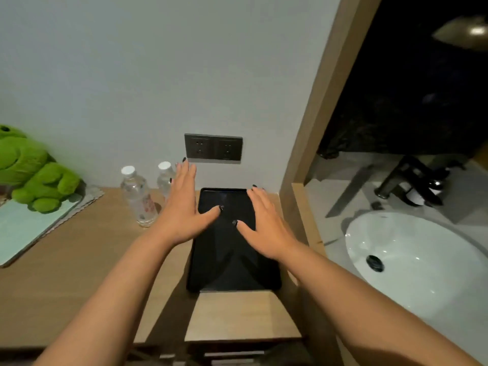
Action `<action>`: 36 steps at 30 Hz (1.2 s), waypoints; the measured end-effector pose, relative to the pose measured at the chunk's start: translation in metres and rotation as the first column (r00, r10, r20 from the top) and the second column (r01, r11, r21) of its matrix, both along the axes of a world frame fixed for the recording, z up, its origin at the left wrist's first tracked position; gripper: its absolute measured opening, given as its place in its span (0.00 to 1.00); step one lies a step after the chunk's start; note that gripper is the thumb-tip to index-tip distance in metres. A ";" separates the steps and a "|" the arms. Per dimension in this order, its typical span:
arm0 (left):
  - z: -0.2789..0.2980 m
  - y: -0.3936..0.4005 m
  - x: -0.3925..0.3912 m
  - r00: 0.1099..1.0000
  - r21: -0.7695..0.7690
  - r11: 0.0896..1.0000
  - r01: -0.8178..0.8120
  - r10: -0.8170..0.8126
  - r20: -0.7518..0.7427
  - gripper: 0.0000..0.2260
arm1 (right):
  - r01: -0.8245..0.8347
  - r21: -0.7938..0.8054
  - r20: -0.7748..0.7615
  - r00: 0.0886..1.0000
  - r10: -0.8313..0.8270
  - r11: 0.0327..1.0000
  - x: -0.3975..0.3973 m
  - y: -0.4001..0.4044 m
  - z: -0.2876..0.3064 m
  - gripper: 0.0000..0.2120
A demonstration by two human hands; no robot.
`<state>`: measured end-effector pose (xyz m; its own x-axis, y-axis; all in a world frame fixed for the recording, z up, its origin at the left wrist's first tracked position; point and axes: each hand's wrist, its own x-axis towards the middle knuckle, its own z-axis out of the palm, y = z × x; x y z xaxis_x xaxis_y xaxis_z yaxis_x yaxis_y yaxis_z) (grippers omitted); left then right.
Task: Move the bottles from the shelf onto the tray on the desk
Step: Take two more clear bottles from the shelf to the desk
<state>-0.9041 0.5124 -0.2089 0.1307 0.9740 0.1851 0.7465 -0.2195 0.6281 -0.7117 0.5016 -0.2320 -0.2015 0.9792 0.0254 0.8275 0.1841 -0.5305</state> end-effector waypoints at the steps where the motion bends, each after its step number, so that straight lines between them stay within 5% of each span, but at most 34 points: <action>1: 0.000 -0.009 0.016 1.000 -0.008 1.000 0.026 -0.026 -0.006 0.45 | 0.009 -0.004 0.019 1.000 -0.009 1.000 0.014 -0.013 0.002 0.36; 7: -0.002 -0.061 0.113 0.985 -0.066 0.984 0.168 -0.170 -0.015 0.45 | 0.092 -0.020 0.075 0.993 -0.091 0.996 0.104 -0.095 0.021 0.36; 14: 0.014 -0.122 0.237 0.930 -0.063 0.935 0.348 -0.337 0.145 0.46 | 0.142 0.028 0.172 0.974 -0.145 0.989 0.220 -0.177 0.038 0.34; 21: 0.004 -0.148 0.344 0.892 -0.025 0.892 0.451 -0.452 -0.026 0.44 | 0.347 0.060 0.190 0.916 -0.352 0.936 0.311 -0.227 0.042 0.35; 36: -0.019 -0.149 0.537 0.549 -0.203 0.576 0.792 -0.817 -0.175 0.41 | 0.783 -0.068 0.224 0.616 -0.755 0.618 0.467 -0.286 0.017 0.34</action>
<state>-0.3669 0.3635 -0.2279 0.8924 0.4493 -0.0423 0.4038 -0.7533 0.5191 -0.2450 0.2152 -0.2145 0.6407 0.7628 -0.0873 0.6998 -0.6269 -0.3425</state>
